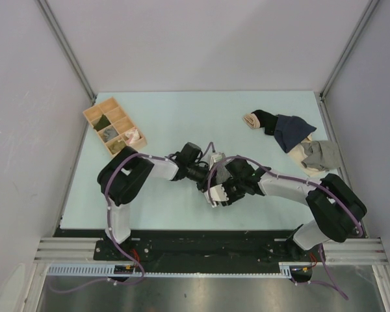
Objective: Roll the underwear
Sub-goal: Roll the underwear to the center of the board.
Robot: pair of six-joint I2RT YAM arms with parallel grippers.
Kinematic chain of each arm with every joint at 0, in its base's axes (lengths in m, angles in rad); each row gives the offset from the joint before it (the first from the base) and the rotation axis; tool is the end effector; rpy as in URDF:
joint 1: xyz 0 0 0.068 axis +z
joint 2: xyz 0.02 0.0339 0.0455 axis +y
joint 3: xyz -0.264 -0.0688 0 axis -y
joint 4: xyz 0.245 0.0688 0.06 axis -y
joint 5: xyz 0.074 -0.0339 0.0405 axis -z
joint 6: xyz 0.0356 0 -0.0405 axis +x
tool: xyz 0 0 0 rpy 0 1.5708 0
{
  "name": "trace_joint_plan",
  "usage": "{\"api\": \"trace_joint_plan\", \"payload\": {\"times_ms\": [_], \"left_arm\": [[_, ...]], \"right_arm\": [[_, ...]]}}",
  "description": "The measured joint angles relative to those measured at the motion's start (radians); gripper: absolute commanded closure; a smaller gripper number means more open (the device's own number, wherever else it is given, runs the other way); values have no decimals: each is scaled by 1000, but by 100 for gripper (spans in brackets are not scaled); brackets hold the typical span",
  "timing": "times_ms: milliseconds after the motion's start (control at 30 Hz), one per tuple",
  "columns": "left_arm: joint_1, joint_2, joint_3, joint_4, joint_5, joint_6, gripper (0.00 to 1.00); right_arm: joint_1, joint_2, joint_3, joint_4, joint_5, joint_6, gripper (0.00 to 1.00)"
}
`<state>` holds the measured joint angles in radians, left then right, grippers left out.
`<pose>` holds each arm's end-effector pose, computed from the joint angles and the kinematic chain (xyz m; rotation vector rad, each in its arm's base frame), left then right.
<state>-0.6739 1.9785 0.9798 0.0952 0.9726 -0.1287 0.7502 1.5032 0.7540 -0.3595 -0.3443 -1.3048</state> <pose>0.2676 -0.2514 0.1085 1.1044 2.2641 -1.5413 0.1896 0.1931 0.1577 -2.2755 1.2503 0.2668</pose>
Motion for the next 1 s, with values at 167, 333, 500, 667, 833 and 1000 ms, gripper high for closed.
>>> {"api": "trace_joint_plan", "payload": {"times_ms": [167, 333, 500, 667, 833, 1000], "left_arm": [[3, -164, -193, 174, -138, -37, 42], [14, -472, -465, 312, -330, -18, 31], [-35, -766, -650, 462, -432, 90, 25], [-176, -865, -666, 454, -484, 243, 26], [-293, -771, -616, 386, -538, 354, 27], [-360, -597, -497, 309, -609, 429, 29]], "right_arm": [[-32, 11, 18, -14, -40, 8, 87], [-112, 78, 126, -177, -169, 10, 90], [-158, 230, 306, -469, -314, -3, 91], [-195, 407, 449, -693, -451, -48, 91], [-247, 517, 493, -841, -568, -85, 91], [-262, 549, 493, -912, -591, -88, 90]]}}
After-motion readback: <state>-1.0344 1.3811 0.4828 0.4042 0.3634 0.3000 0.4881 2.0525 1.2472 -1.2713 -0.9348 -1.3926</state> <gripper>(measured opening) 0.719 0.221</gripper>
